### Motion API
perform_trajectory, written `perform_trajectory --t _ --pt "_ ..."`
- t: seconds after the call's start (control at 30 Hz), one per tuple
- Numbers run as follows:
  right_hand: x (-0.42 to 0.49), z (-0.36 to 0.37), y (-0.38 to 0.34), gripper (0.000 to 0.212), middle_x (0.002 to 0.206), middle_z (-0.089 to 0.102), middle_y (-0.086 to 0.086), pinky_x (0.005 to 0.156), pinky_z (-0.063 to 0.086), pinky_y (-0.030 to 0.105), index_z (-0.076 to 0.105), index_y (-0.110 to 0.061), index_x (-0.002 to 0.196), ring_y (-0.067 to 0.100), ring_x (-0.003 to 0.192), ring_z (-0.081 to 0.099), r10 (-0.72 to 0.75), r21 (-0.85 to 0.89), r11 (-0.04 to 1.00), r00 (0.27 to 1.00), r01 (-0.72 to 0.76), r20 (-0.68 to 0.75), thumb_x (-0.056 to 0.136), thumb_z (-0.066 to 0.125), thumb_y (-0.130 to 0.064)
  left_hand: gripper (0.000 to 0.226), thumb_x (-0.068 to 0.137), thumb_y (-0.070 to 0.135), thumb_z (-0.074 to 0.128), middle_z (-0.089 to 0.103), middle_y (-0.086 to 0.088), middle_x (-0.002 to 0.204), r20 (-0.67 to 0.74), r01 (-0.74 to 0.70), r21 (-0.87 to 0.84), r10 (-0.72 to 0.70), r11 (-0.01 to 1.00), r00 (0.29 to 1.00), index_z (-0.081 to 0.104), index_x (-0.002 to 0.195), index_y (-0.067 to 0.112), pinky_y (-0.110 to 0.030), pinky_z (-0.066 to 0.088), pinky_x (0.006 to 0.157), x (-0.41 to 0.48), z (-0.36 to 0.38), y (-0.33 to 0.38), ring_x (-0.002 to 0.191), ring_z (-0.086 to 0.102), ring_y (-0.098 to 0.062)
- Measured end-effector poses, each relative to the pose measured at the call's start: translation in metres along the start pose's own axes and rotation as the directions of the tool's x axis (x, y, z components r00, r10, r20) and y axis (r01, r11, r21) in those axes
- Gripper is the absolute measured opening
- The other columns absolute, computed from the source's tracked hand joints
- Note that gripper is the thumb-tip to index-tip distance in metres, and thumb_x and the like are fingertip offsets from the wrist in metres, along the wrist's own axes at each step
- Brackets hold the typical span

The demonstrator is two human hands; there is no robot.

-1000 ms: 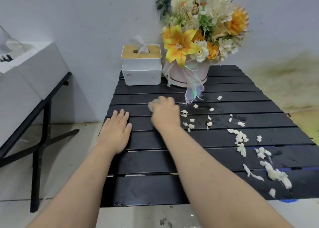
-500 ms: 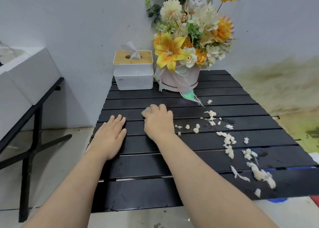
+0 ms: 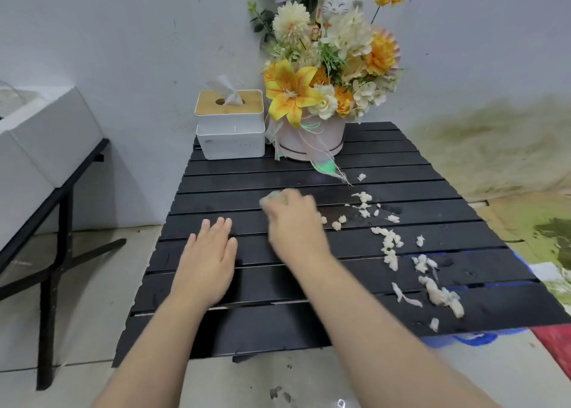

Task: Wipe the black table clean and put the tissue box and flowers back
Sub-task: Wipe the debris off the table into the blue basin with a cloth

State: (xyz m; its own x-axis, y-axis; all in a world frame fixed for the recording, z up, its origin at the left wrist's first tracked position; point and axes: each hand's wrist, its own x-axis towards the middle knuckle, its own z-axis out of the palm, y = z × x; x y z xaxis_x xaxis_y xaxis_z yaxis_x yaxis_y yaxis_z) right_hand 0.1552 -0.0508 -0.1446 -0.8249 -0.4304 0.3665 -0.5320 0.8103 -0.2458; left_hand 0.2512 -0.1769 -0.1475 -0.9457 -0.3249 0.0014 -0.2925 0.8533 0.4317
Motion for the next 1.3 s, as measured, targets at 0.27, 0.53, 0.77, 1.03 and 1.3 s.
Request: perform_trajectory --t 0.27,0.53,0.77,1.03,1.3 --pt "-0.032 -0.010 0.060 0.029 0.098 0.063 -0.001 0.060 0.041 0.031 0.066 -0.030 0.095 0.031 0.080 0.053 0.109 -0.122 0.986 0.993 -0.115 -0.054 0.073 0.061 -0.012 0.051 0.098 0.031 0.016 0.001 0.005 0.158 0.047 -0.011 0.145 0.004 0.989 0.999 0.007 0.148 0.021 -0.036 0.000 0.118 -0.009 0.013 -0.006 0.145 -0.008 -0.016" --pt "-0.012 -0.019 0.067 0.024 0.106 0.061 0.000 0.067 0.041 0.033 0.062 -0.024 0.093 0.032 0.092 0.054 0.138 -0.021 0.990 0.990 -0.139 -0.036 0.079 0.048 -0.010 0.052 0.098 0.032 0.014 -0.004 0.005 0.158 0.062 -0.018 0.161 0.008 0.987 0.998 0.003 0.148 0.020 -0.036 -0.003 0.119 -0.007 0.013 -0.006 0.145 -0.011 -0.015" --pt "-0.023 -0.018 0.063 0.016 0.110 0.059 0.004 0.079 0.047 0.040 0.066 -0.023 0.101 0.032 0.101 0.047 0.122 -0.028 0.992 0.990 -0.120 0.074 0.087 0.059 -0.026 0.051 0.098 0.031 0.016 -0.002 0.004 0.158 0.051 -0.015 0.148 0.007 0.989 0.999 0.006 0.147 0.020 -0.034 -0.003 0.118 -0.008 0.011 -0.004 0.145 -0.008 -0.014" --pt "0.012 -0.042 0.049 0.030 0.102 0.054 -0.004 0.090 0.038 0.035 0.056 -0.034 0.114 0.018 0.104 0.042 -0.168 0.210 0.975 0.860 0.073 0.482 0.085 0.062 -0.030 0.050 0.098 0.032 0.021 0.007 0.005 0.158 0.089 -0.135 0.110 0.125 0.985 0.988 0.013 0.147 0.021 -0.033 0.000 0.119 0.002 0.018 0.006 0.145 -0.004 -0.014" --pt "0.012 -0.035 0.040 0.015 0.110 0.055 -0.004 0.078 0.031 0.032 0.058 -0.029 0.101 0.021 0.104 0.041 -0.307 -0.122 0.919 0.875 0.375 0.375 0.091 0.050 -0.021 0.051 0.099 0.032 0.019 0.004 0.005 0.158 0.076 -0.123 0.142 0.113 0.982 0.991 0.010 0.147 0.021 -0.034 -0.001 0.118 0.001 0.018 0.008 0.145 -0.006 -0.016"
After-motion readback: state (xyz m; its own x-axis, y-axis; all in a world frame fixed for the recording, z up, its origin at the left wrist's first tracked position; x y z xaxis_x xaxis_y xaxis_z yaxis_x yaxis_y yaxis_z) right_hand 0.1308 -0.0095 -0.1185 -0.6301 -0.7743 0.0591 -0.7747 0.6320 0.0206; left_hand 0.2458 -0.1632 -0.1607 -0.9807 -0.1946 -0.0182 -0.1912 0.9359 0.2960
